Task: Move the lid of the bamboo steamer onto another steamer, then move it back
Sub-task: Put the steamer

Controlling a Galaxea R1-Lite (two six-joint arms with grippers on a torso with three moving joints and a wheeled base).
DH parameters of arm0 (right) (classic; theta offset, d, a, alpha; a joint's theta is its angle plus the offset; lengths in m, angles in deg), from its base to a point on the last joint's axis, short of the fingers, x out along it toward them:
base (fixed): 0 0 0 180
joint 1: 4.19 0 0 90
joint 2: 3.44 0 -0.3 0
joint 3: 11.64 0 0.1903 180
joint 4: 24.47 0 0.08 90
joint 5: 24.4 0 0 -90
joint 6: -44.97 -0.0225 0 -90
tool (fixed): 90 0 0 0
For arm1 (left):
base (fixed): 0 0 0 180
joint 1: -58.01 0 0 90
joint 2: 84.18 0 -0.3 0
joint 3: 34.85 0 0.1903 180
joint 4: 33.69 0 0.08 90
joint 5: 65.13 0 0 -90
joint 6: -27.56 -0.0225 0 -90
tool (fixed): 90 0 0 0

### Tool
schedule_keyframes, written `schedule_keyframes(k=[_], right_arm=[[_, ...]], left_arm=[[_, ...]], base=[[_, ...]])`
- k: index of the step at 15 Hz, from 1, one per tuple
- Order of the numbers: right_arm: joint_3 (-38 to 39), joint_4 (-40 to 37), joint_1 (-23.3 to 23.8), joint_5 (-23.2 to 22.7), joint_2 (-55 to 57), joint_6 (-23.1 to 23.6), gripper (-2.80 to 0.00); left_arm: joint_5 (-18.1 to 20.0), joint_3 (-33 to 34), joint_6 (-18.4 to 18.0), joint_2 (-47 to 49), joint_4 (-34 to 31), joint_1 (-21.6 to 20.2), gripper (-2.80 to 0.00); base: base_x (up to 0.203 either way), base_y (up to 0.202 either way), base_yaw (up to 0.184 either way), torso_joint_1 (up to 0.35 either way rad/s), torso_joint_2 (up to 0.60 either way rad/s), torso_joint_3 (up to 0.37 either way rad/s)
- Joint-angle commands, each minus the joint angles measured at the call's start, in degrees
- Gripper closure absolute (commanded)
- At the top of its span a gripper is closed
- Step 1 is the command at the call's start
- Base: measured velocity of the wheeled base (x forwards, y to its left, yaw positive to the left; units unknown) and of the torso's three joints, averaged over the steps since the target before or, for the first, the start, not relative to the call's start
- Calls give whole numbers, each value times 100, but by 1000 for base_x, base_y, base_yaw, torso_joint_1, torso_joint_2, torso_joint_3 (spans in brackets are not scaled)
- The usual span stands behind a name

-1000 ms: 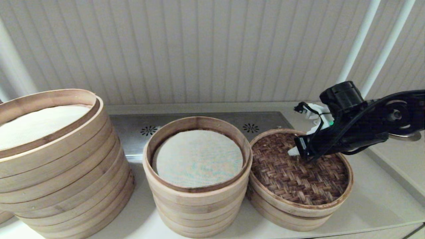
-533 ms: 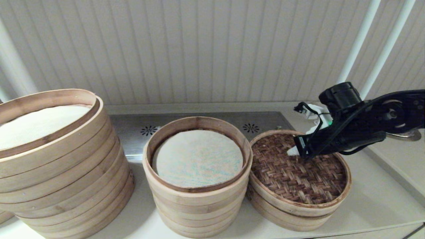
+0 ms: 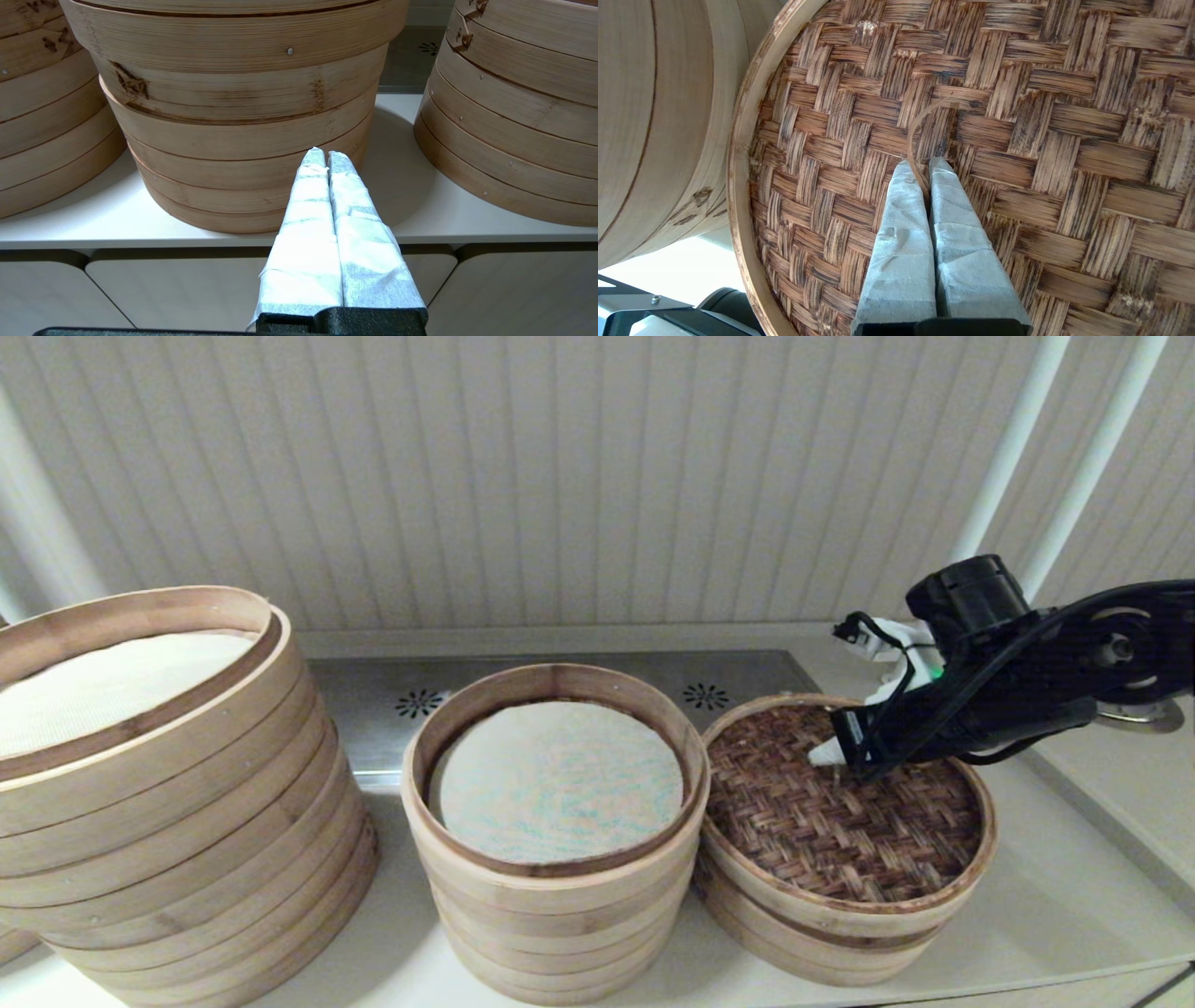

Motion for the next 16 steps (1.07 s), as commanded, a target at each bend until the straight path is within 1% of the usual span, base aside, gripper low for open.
schedule_keyframes(k=[1, 2, 5, 8, 13, 16], right_arm=[[3, -9, -15, -21, -72, -5, 0], [-2, -9, -6, -102, -117, -27, 0], [-11, -7, 41, -729, -82, -188, 0], [71, -1, 22, -746, 10, -184, 0], [-15, -5, 47, -755, 182, -215, 0], [-109, -5, 94, -772, 197, -367, 0]], left_arm=[[-2, 0, 11, -1, 0, 1, 0], [-2, 0, 2, -1, -8, 1, 0], [-2, 0, 10, -1, 0, 1, 0], [-2, 0, 2, -1, -6, 1, 0], [-2, 0, 2, -1, 0, 1, 0], [6, 0, 9, -1, 0, 1, 0]], base=[[0, 0, 0, 0, 0, 0], [0, 0, 0, 0, 0, 0], [0, 0, 0, 0, 0, 0], [0, 0, 0, 0, 0, 0], [0, 0, 0, 0, 0, 0], [0, 0, 0, 0, 0, 0]])
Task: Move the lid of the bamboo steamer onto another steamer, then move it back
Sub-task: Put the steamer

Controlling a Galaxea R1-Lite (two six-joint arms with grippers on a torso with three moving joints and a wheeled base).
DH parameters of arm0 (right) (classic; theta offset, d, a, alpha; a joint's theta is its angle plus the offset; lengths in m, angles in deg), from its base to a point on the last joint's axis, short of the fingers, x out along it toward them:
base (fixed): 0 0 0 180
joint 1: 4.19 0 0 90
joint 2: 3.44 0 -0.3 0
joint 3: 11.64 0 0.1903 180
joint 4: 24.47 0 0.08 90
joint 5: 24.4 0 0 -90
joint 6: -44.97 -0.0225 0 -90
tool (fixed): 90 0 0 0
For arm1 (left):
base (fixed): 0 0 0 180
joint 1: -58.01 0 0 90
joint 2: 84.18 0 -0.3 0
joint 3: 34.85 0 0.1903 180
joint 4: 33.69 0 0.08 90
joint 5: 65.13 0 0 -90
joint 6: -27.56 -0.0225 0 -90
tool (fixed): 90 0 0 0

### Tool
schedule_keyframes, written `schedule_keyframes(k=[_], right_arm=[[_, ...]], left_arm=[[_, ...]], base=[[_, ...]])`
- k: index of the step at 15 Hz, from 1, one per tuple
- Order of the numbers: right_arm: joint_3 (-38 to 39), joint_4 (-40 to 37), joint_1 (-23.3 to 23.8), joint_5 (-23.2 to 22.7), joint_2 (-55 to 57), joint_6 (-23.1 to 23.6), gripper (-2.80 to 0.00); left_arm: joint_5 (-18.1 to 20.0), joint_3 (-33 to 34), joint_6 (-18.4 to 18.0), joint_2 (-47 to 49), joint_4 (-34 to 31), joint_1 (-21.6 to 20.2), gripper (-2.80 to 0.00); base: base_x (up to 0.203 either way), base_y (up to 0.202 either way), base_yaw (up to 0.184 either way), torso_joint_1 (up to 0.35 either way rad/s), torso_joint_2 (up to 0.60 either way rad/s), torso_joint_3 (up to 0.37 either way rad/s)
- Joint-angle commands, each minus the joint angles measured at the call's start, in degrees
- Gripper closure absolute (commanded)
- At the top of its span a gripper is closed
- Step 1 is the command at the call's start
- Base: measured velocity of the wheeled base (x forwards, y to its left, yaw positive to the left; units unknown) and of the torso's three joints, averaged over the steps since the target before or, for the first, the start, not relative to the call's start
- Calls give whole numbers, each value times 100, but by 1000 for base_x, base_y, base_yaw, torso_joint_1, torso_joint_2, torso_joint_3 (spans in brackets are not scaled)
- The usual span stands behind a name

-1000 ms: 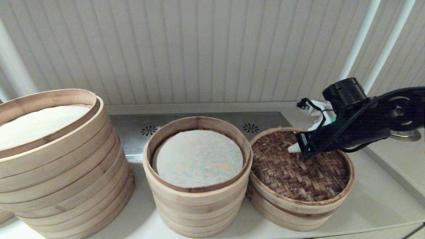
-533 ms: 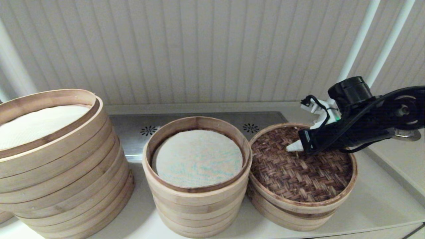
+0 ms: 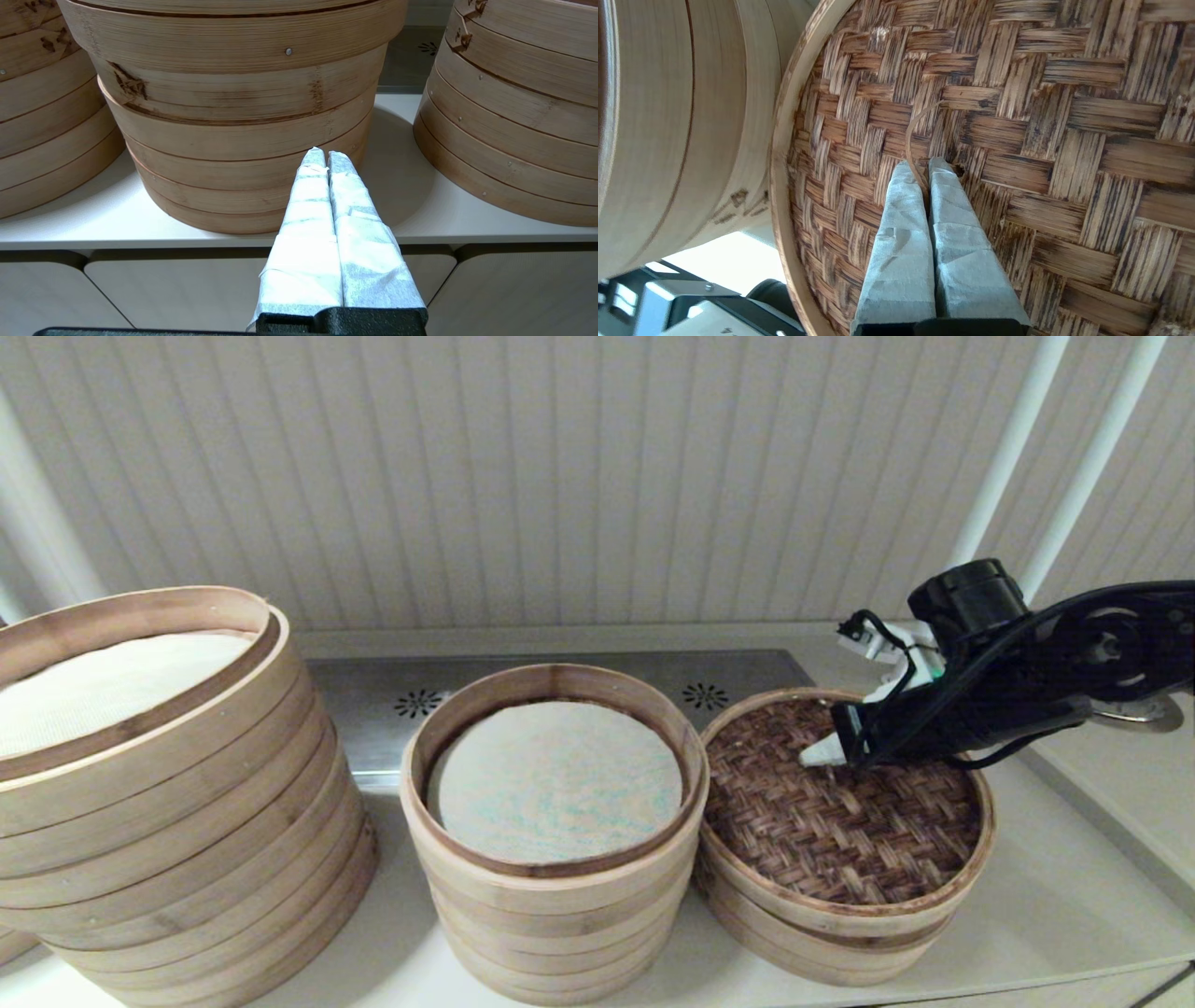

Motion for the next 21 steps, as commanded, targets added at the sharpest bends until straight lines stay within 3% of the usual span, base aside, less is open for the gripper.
schedule_keyframes(k=[1, 6, 21], right_arm=[[-65, -6, 45, -41, 46, -81, 0], [-222, -10, 177, -481, -4, -391, 0], [-227, 12, 125, -481, -332, -580, 0]], left_arm=[[-4, 0, 0, -1, -4, 0, 0], [-4, 0, 8, -1, 2, 0, 0], [3, 0, 0, -1, 2, 0, 0]], base=[[0, 0, 0, 0, 0, 0], [0, 0, 0, 0, 0, 0], [0, 0, 0, 0, 0, 0]])
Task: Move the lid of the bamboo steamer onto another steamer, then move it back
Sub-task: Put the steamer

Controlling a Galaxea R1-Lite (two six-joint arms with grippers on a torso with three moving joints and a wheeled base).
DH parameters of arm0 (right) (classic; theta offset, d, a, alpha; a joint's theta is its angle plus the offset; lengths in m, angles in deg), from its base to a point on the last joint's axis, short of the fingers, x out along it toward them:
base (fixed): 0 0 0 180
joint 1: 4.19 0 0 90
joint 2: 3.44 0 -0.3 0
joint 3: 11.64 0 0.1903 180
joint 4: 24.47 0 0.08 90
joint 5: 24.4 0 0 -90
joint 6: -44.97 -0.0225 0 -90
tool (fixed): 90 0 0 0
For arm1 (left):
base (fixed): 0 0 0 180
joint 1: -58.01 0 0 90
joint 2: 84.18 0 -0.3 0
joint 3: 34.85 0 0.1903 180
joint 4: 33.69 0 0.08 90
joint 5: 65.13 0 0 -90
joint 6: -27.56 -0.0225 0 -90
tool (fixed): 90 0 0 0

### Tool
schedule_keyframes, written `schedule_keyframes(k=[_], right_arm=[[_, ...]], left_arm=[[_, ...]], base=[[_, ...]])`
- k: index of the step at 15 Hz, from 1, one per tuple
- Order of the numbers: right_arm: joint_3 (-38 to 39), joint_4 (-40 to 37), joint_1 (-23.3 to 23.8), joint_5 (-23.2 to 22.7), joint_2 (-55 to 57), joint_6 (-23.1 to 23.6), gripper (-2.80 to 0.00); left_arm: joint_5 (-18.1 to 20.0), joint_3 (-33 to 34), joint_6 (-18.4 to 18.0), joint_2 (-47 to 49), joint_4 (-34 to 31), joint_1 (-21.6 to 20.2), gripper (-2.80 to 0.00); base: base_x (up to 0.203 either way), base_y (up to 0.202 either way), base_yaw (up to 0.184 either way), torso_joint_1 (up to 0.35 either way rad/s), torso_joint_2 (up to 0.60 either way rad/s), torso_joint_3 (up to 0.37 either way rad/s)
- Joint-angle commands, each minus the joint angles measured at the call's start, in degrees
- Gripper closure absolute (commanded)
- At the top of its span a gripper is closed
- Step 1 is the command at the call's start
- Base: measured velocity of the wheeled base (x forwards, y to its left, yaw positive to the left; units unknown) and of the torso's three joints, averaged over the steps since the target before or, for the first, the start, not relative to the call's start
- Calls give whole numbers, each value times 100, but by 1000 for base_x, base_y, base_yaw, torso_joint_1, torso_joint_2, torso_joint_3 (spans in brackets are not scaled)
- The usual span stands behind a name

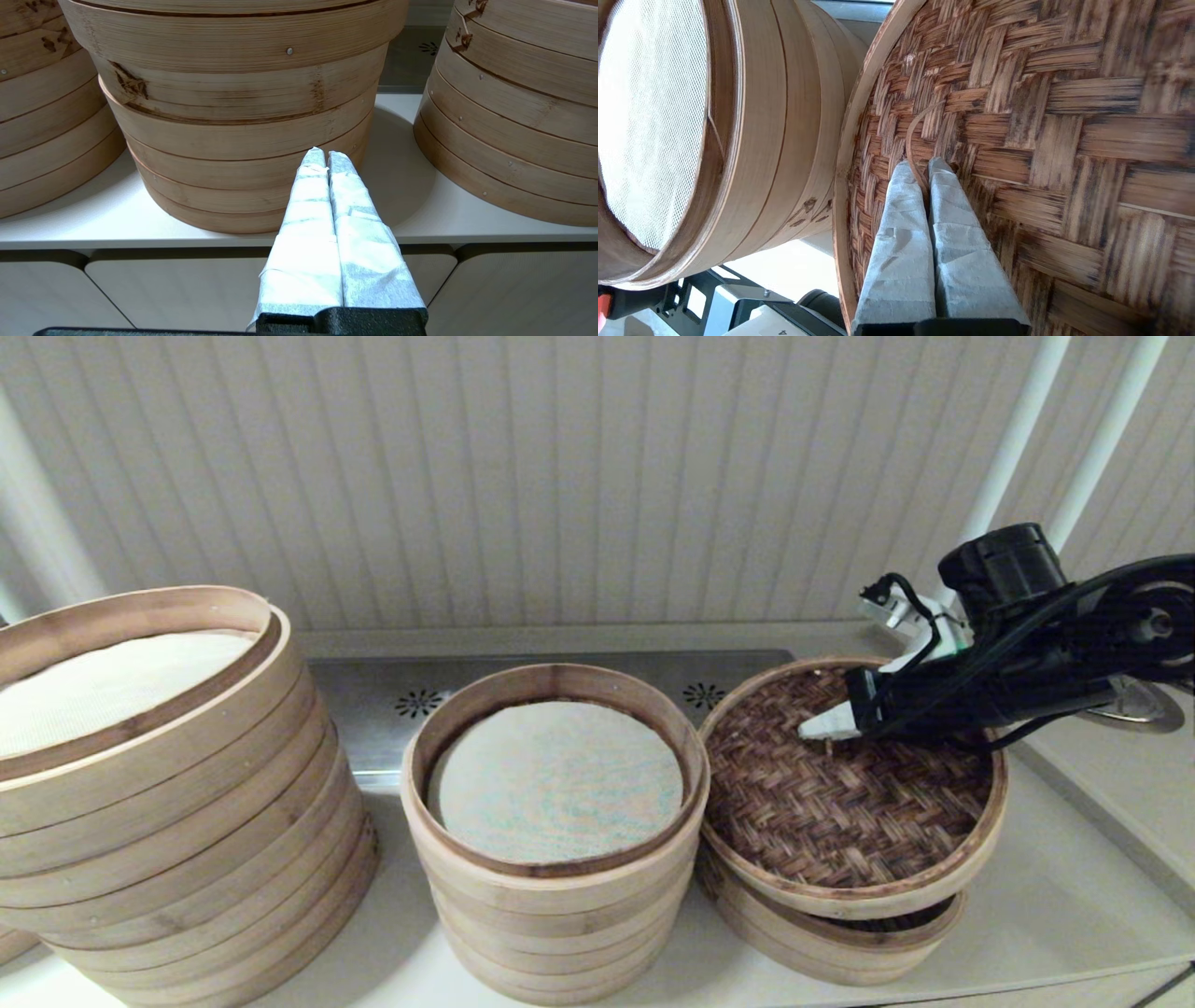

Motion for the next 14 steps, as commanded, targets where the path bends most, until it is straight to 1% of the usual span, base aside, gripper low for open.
schedule_keyframes(k=[1, 7, 10, 12, 14], right_arm=[[-45, 0, 45, -12, -18, -5, 0], [104, 26, 38, 135, -133, 91, 0], [220, 122, -14, 576, -141, 308, 0], [447, 561, -31, 887, -161, 368, 0], [678, 962, -149, 1250, -250, 394, 0]], left_arm=[[-7, 0, 0, -1, 2, 0, 0], [-7, 0, 0, -1, 2, 0, 0], [2, 0, 0, -1, -6, 0, 0], [-7, 0, 3, -1, -6, 0, 0], [-7, 0, 0, -1, 2, 0, 0]], base=[[0, 0, 0, 0, 0, 0], [0, 0, 0, 0, 0, 0], [0, 0, 0, 0, 0, 0], [0, 0, 0, 0, 0, 0], [0, 0, 0, 0, 0, 0]])
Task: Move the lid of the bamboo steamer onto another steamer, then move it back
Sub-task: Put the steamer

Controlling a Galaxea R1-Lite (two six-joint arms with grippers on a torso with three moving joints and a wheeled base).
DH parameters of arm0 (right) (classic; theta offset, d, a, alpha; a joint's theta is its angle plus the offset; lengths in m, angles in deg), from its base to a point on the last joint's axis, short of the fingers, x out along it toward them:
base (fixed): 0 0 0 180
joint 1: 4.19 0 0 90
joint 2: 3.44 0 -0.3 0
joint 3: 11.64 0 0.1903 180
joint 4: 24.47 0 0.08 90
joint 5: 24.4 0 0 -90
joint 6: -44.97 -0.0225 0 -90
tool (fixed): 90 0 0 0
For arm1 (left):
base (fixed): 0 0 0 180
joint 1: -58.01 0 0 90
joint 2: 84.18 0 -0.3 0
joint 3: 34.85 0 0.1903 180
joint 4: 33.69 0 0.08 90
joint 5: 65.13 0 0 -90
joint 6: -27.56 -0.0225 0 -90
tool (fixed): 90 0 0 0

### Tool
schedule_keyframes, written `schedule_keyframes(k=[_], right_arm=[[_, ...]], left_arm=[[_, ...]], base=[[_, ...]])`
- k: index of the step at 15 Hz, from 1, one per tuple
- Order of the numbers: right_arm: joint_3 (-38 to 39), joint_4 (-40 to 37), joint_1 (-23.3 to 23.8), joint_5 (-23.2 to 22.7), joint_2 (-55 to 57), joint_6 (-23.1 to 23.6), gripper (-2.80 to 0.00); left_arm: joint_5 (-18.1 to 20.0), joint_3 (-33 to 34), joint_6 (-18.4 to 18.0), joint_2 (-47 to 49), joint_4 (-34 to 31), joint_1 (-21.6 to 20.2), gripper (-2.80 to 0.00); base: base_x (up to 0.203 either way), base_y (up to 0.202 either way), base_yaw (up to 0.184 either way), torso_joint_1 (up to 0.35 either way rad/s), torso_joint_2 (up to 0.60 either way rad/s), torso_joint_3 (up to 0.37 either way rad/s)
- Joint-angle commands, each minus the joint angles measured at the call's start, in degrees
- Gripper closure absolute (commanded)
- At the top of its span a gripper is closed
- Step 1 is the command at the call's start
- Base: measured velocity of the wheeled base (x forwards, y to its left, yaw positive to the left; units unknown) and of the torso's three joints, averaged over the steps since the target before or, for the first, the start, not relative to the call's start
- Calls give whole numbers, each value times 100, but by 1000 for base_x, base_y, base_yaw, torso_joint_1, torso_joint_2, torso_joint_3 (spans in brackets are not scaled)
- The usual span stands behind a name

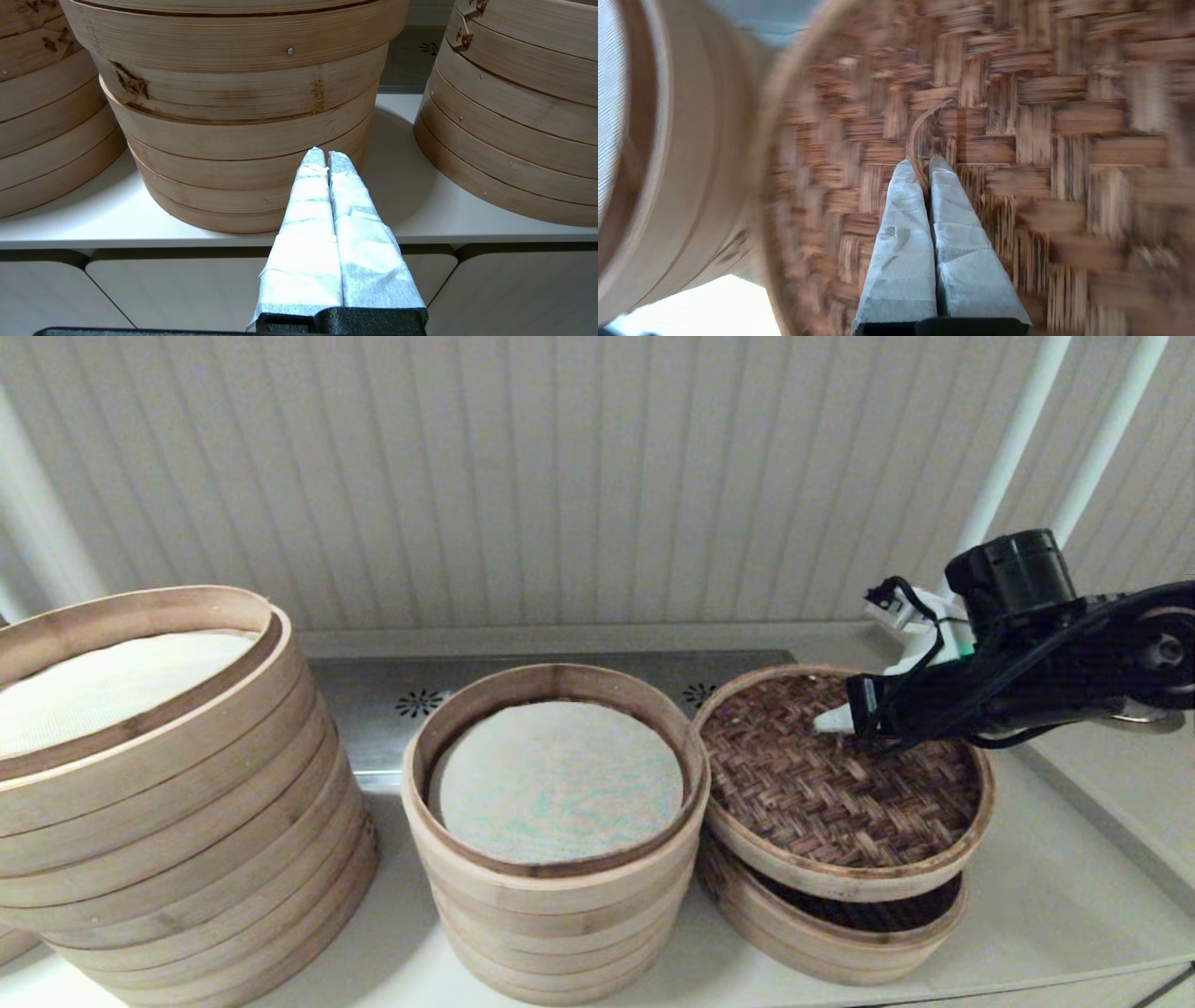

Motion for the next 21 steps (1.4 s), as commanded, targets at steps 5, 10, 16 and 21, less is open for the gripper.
schedule_keyframes(k=[5, 10, 16, 21], right_arm=[[641, 900, -115, 465, -97, 525, 0], [592, 980, -23, 484, -91, 547, 0], [458, 951, 256, 491, -402, 560, 0], [299, 923, 421, 477, -699, 559, 0]], left_arm=[[2, 0, 2, -1, 2, 0, 0], [-4, 0, 4, -1, 2, 0, 0], [-4, 0, 10, -1, 2, 0, 0], [-4, 0, 2, -1, -6, 0, 0]], base=[[0, 0, 0, 0, 0, 0], [0, 0, 0, 0, 0, 0], [0, 0, 0, 0, 0, 0], [0, 0, 0, 0, 0, 0]])
